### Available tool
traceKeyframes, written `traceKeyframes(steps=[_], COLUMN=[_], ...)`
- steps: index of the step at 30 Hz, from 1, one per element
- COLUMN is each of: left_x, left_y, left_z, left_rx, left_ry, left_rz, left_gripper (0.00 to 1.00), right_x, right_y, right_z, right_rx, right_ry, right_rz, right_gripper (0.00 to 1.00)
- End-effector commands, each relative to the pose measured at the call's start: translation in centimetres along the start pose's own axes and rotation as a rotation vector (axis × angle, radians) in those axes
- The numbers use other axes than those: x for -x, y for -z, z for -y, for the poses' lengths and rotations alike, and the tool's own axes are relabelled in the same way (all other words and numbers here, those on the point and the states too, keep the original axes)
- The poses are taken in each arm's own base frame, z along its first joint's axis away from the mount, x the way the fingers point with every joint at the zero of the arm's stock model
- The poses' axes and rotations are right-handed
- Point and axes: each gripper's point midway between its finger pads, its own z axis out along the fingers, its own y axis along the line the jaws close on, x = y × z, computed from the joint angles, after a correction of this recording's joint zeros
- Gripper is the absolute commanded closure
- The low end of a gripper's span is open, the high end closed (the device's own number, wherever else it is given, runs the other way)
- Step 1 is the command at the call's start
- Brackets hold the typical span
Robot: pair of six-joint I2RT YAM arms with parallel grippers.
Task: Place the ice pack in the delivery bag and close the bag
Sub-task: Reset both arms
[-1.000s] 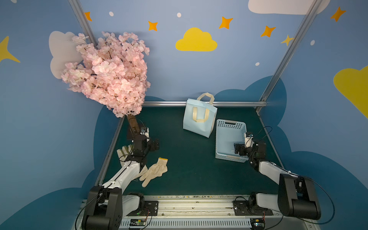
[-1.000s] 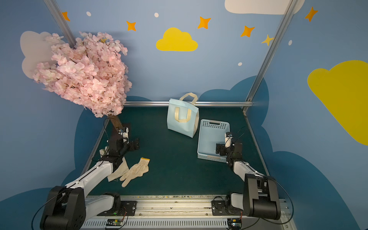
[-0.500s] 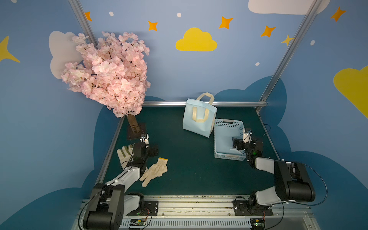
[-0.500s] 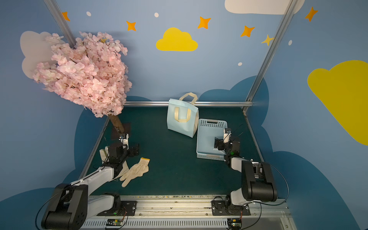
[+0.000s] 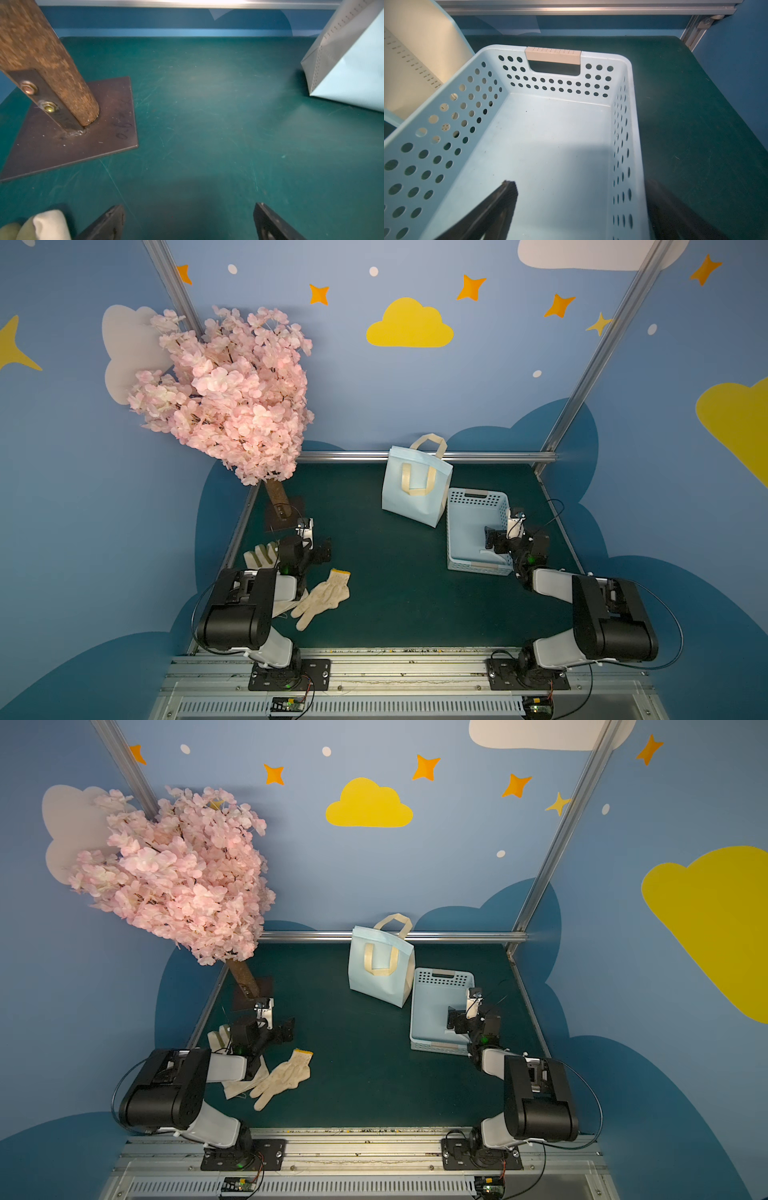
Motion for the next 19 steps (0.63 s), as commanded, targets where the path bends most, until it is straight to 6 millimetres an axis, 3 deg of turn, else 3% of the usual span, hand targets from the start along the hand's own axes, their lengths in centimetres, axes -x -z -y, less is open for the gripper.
traceKeyframes(steps=[1,19], left_x=[2.26,2.31], left_y=[-0.16,-0.16], left_z=[-0.47,-0.44], left_rx=[0.011,0.009], left_ry=[0.018,0.018], left_rz=[0.051,0.055], left_gripper=[0.00,0.00], right_x=[-0.79,-0.87], right_y=[-0.02,-0.06], right_z=[-0.31,-0.36], right_rx=[0.004,-0.005], right_ry=[-0.001,0.006], right_rz=[-0.044,-0.048], right_gripper=[0.02,0.02])
